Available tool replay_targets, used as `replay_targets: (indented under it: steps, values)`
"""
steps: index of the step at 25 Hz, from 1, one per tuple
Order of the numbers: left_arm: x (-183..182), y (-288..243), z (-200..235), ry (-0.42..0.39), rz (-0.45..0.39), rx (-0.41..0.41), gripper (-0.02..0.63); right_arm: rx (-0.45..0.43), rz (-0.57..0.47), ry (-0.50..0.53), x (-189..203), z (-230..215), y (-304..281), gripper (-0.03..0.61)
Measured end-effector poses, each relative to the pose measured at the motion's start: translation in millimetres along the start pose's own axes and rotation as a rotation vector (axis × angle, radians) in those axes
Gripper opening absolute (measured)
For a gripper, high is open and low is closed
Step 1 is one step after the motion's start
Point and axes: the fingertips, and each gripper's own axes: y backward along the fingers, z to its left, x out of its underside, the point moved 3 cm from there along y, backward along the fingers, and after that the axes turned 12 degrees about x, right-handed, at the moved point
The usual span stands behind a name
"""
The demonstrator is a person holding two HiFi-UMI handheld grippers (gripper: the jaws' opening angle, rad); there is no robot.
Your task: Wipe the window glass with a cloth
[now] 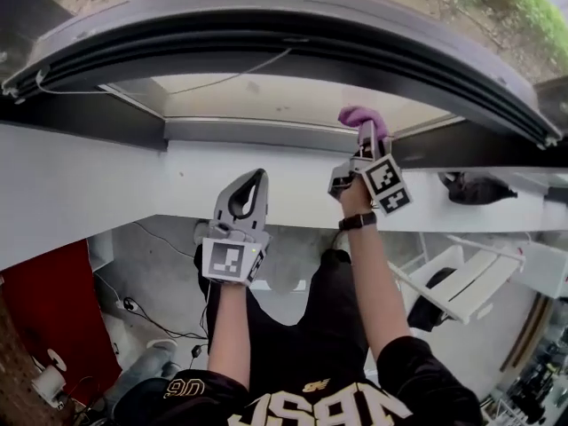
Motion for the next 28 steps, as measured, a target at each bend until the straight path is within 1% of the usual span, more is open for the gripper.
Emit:
replay_targets:
  steps: [1, 3, 6, 7, 8, 9, 11, 13, 14, 15, 17, 19, 20, 22, 24, 28]
  values:
    - [-2, 16, 22, -0.015, 0.005, -0.038, 0.009, -0.072, 0.046, 0.012, 33, 35, 6, 0.087]
    - [-10, 49, 64, -0.034, 0.019, -0.103, 0.009, -0.225, 0.16, 0.075, 105, 110, 9, 0.087]
    - [-30, 100, 113, -0.059, 0.033, -0.17, 0.009, -0.479, 0.37, 0.191, 221, 217, 4, 0.087]
    - [-36, 118, 128, -0.067, 0.037, -0.193, 0.009, -0.566, 0.438, 0.214, 261, 250, 3, 0.087]
    - [-42, 135, 142, -0.072, 0.041, -0.217, 0.009, -0.634, 0.492, 0.224, 296, 280, 3, 0.087]
    - [-47, 151, 154, -0.078, 0.046, -0.238, 0.009, -0.676, 0.527, 0.224, 327, 306, 3, 0.087]
    - [-51, 178, 174, -0.084, 0.055, -0.261, 0.009, -0.701, 0.544, 0.2, 369, 346, -1, 0.087]
    - [-52, 196, 185, -0.089, 0.067, -0.273, 0.009, -0.68, 0.527, 0.172, 392, 369, -10, 0.087]
    - [-52, 202, 189, -0.09, 0.073, -0.276, 0.009, -0.659, 0.515, 0.163, 397, 374, -16, 0.087]
    - [-51, 204, 191, -0.088, 0.077, -0.277, 0.009, -0.638, 0.504, 0.156, 397, 376, -23, 0.087]
    - [-45, 203, 190, -0.082, 0.08, -0.28, 0.009, -0.607, 0.491, 0.14, 385, 367, -33, 0.087]
    - [-36, 195, 178, -0.085, 0.085, -0.268, 0.009, -0.592, 0.485, 0.121, 361, 343, -34, 0.087]
    - [-31, 185, 167, -0.084, 0.085, -0.246, 0.009, -0.579, 0.476, 0.11, 343, 324, -33, 0.087]
    - [-19, 150, 138, -0.07, 0.079, -0.165, 0.009, -0.525, 0.431, 0.077, 292, 272, -35, 0.087]
    - [-8, 109, 103, -0.047, 0.073, -0.077, 0.009, -0.459, 0.377, 0.039, 236, 212, -39, 0.087]
    - [10, 30, 27, -0.005, 0.048, 0.048, 0.009, -0.34, 0.276, -0.014, 131, 86, -49, 0.087]
